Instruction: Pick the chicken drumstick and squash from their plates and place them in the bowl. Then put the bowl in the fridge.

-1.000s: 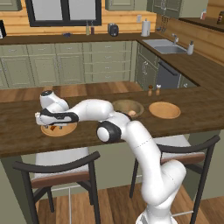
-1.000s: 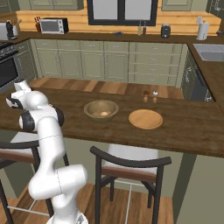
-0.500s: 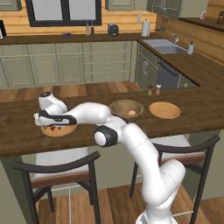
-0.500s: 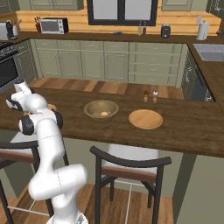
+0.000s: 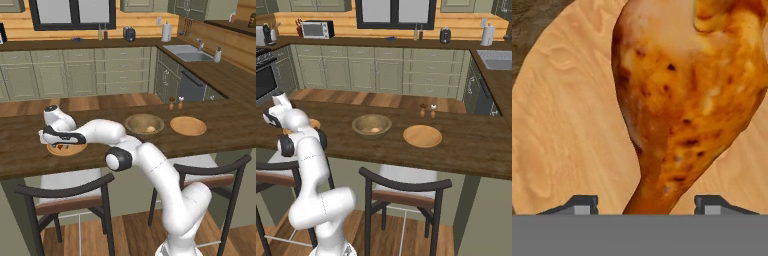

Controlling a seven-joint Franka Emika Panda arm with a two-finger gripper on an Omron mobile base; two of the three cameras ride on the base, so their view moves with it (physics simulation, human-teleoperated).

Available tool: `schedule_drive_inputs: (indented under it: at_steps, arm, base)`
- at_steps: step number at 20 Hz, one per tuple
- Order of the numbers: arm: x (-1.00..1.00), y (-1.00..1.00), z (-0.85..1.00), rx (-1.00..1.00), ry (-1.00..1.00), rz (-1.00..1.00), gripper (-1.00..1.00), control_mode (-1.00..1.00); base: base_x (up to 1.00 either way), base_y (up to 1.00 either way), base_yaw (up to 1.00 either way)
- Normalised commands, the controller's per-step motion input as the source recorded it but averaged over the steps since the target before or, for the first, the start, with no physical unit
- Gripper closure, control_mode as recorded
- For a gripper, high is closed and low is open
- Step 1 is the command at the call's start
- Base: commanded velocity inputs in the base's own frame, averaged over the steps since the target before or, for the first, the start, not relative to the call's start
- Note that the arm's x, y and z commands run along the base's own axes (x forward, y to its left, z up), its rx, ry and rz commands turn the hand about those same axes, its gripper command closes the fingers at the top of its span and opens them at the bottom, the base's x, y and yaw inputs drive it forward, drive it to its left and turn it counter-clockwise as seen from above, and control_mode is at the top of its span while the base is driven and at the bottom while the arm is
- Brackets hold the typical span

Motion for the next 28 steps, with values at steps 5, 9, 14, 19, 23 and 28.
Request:
schedule_drive_inputs:
  at_steps: [5, 9, 14, 19, 23, 28]
  arm:
    - [0.00, -0.01, -0.14, 0.00, 0.00, 0.00, 1.00, -1.00]
    - [-0.03, 0.00, -0.20, 0.00, 0.00, 0.00, 1.00, -1.00]
    - [-0.10, -0.31, -0.01, 0.01, 0.00, 0.00, 1.00, -1.00]
    - [-0.43, -0.90, 0.16, 0.03, -0.05, 0.00, 1.00, -1.00]
    - [-0.57, -1.00, 0.48, 0.09, -0.07, 0.00, 1.00, -1.00]
    - [-0.18, -1.00, 0.55, 0.16, 0.00, 0.00, 1.00, -1.00]
  base:
    - [0.00, 0.00, 0.00]
    - [0.00, 0.00, 0.00]
    - [0.00, 0.00, 0.00]
    - [0.00, 0.00, 0.00]
    - [0.00, 0.00, 0.00]
    - [0.00, 0.00, 0.00]
